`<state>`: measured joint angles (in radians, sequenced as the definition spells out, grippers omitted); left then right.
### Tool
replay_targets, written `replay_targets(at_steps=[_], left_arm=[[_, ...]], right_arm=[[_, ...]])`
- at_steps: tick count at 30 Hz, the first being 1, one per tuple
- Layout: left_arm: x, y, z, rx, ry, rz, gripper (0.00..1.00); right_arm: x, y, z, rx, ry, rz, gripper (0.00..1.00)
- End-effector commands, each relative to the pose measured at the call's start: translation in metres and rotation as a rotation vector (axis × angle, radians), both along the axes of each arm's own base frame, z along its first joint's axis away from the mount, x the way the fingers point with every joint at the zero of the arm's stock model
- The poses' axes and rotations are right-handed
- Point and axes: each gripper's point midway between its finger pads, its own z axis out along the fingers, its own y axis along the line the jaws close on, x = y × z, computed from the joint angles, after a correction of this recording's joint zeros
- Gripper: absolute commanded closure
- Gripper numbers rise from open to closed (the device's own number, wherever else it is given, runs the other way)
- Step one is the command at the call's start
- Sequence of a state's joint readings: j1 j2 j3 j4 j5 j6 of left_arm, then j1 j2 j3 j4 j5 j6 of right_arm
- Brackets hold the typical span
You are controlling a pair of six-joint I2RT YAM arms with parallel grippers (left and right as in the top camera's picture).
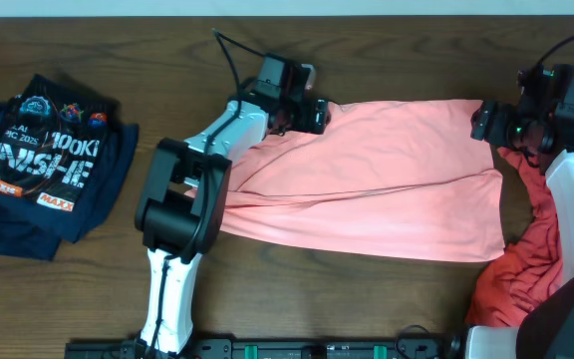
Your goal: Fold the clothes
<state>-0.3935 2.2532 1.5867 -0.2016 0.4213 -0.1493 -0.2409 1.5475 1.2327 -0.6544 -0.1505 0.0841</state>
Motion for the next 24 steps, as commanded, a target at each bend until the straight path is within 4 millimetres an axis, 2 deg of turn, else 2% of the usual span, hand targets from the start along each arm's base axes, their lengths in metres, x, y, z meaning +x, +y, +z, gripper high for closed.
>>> replay_targets(at_steps=[1,2,3,6,8,12,17,20,24], left_arm=[[-0.003,-0.011,-0.010,-0.008,0.013,-0.030,0.15],[-0.006,-0.015,-0.011,-0.016,0.017,-0.043,0.20],[-0.008,-0.019,-0.012,-0.025,0.019,-0.053,0.29],[-0.008,-0.021,-0.009,-0.032,0.021,-0.050,0.76],[-0.005,-0.018,-0.002,-0.046,0.024,-0.025,0.88],[-0.002,-0.018,0.021,-0.110,0.023,-0.015,0.93],[-0.015,-0.032,0.054,-0.221,0.032,-0.098,0.94],[-0.019,-0.035,0.057,-0.236,0.051,-0.103,0.94],[-0.024,-0.033,0.052,-0.225,0.081,-0.097,0.94]], right_arm=[[0.003,0.004,0.000,0.000,-0.004,0.026,0.19],[0.003,0.004,0.000,0.000,-0.004,0.026,0.20],[0.003,0.004,0.000,-0.001,-0.001,0.025,0.21],[0.004,0.003,-0.007,0.004,0.013,0.024,0.25],[0.006,0.003,-0.019,0.011,0.040,0.025,0.26],[0.015,0.001,-0.046,0.021,0.081,0.026,0.25],[0.055,-0.009,-0.078,-0.008,0.018,0.017,0.16],[0.080,-0.012,-0.089,-0.014,-0.055,0.022,0.14],[0.101,-0.017,-0.112,-0.023,-0.099,0.020,0.16]])
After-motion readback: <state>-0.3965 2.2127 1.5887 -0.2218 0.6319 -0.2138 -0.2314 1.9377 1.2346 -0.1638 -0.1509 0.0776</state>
